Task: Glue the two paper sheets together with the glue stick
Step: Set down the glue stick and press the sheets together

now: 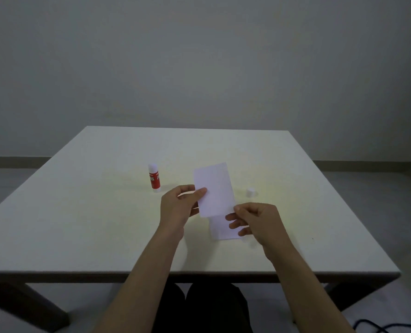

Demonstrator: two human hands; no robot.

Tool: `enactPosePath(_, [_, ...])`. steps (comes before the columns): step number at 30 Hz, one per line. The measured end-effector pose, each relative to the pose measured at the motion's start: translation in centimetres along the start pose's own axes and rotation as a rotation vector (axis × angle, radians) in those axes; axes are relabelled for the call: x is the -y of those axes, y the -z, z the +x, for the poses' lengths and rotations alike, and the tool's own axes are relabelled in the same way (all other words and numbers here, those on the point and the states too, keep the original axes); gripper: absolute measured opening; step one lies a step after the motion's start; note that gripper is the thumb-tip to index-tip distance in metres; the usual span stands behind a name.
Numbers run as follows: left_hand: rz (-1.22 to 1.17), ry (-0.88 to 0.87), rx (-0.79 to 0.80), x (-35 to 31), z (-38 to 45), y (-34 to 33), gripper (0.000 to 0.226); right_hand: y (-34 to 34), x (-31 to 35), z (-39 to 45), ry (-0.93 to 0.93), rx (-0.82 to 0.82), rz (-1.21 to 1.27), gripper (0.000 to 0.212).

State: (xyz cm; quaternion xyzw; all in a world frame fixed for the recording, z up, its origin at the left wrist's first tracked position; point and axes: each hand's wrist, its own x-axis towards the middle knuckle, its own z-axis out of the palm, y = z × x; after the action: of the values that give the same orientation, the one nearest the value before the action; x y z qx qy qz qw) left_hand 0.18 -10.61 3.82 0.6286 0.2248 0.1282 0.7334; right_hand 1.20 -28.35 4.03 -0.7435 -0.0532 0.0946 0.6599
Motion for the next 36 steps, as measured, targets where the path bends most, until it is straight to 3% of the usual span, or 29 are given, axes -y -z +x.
enactPosePath(11, [0.28,-0.009,0.02,3.3,0.1,-0.9,0.023,2.6,-1.9,2.1,-0.141,0.044,-0.162,0.021])
enactPosePath(18, [0.615,-0.112,0.04,4.1,1.1,-1.1,0.026,2.1,-4.0,2.2,-0.149,-0.03,-0.262,0.021])
enactPosePath(36, [0.829,-0.166,0.002,4.7,1.1,-1.4,0.03,1.1,-4.1,2.2,-0.051,-0.063,-0.488,0.01])
